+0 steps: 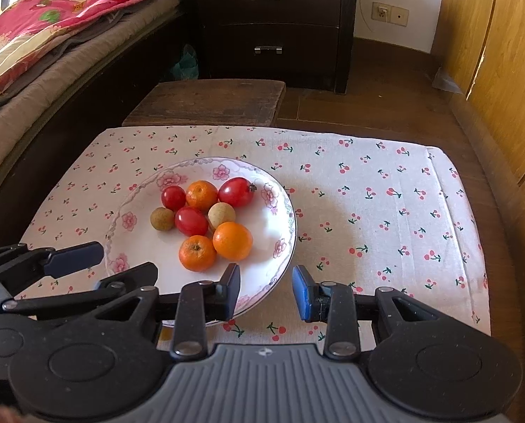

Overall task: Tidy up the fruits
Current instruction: 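Pull both open tools back from the plate toward the loose kiwis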

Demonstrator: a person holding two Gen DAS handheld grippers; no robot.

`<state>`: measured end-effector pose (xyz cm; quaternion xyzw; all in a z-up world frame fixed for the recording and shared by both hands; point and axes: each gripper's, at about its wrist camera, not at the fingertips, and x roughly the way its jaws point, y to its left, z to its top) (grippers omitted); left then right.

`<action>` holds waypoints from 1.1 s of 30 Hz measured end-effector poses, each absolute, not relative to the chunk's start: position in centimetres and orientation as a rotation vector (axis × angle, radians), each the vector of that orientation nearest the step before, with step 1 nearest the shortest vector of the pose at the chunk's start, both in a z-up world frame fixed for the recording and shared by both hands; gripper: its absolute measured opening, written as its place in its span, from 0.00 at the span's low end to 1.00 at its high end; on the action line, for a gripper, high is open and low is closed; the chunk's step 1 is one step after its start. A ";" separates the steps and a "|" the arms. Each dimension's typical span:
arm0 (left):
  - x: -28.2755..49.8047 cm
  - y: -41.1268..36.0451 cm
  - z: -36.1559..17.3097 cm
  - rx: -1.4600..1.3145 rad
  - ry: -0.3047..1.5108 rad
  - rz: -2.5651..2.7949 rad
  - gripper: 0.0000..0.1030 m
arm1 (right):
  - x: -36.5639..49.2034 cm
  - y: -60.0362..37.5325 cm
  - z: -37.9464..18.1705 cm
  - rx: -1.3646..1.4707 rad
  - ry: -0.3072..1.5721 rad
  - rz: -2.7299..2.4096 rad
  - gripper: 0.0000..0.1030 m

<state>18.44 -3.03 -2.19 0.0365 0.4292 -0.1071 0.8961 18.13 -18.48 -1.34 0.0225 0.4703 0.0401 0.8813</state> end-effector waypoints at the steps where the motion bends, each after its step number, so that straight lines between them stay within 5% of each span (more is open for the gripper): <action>1: 18.4 -3.0 -2.2 0.076 0.889 -0.221 0.57 | 18.1 -18.4 -1.3 0.046 0.980 0.084 0.33; 33: 16.2 -1.8 -3.1 0.064 0.959 -0.267 0.61 | 14.9 -18.1 -2.7 0.026 1.066 0.151 0.35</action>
